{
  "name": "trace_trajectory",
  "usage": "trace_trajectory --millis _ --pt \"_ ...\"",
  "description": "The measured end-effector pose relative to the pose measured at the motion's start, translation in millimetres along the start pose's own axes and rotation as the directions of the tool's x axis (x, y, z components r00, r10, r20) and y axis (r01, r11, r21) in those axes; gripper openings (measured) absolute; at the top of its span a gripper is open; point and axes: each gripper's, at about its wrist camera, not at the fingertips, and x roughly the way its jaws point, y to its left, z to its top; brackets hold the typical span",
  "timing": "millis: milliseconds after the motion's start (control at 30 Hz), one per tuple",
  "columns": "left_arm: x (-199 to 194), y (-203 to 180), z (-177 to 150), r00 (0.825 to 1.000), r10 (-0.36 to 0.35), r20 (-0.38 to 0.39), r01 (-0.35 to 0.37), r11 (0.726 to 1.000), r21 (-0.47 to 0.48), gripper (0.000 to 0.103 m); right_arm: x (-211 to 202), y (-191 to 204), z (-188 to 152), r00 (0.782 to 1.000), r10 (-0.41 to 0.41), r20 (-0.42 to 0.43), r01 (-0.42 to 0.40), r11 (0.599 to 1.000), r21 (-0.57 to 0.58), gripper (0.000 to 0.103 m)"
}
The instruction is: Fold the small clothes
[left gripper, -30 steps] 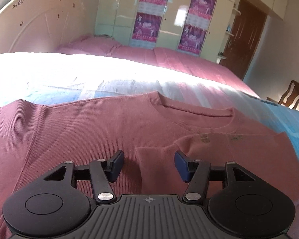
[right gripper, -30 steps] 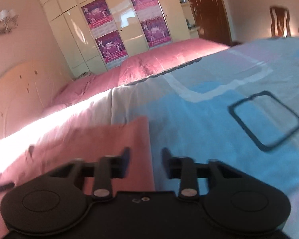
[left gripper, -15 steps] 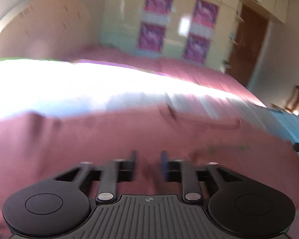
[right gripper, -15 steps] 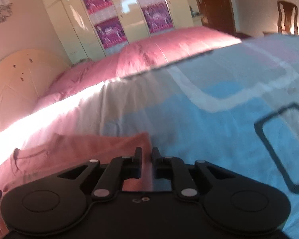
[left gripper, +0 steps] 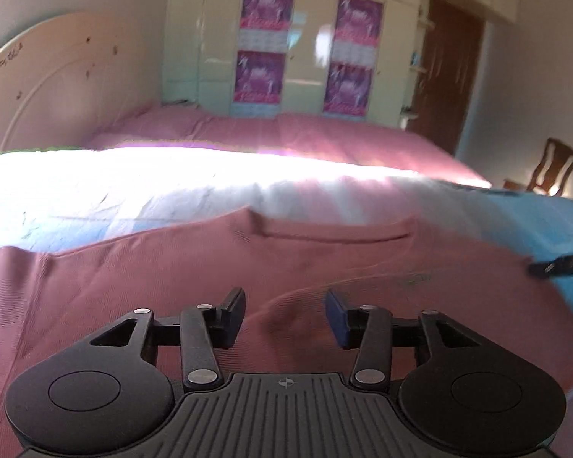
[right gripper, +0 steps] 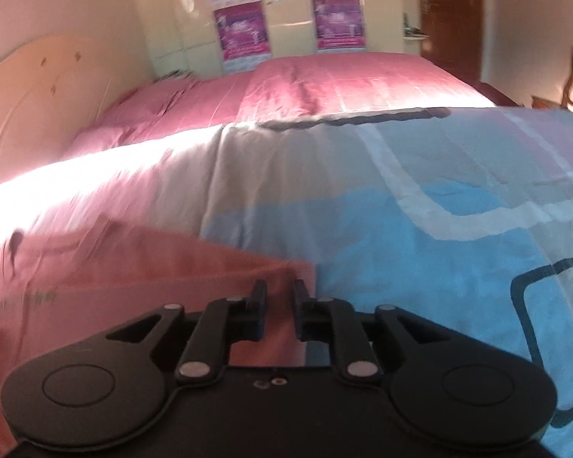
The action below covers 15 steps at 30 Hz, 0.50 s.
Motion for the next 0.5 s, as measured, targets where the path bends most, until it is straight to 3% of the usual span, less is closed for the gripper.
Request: trace_trajectory --millis 200,367,500 --pt "-14 -5 -36 0.996 -0.009 -0.094 0.011 1.000 0.020 0.050 -40 3 -36 1.000 0.013 -0.027 -0.014 0.999 -0.040 0.014" --pt "-47 -10 -53 0.997 0.030 -0.066 -0.025 0.997 0.074 0.050 -82 6 -77 0.999 -0.002 -0.034 0.000 0.997 -0.075 0.018" --pt "-61 -18 -52 0.999 -0.033 -0.031 0.034 0.999 0.029 0.050 -108 22 -89 0.998 0.019 0.056 -0.016 0.999 -0.052 0.018"
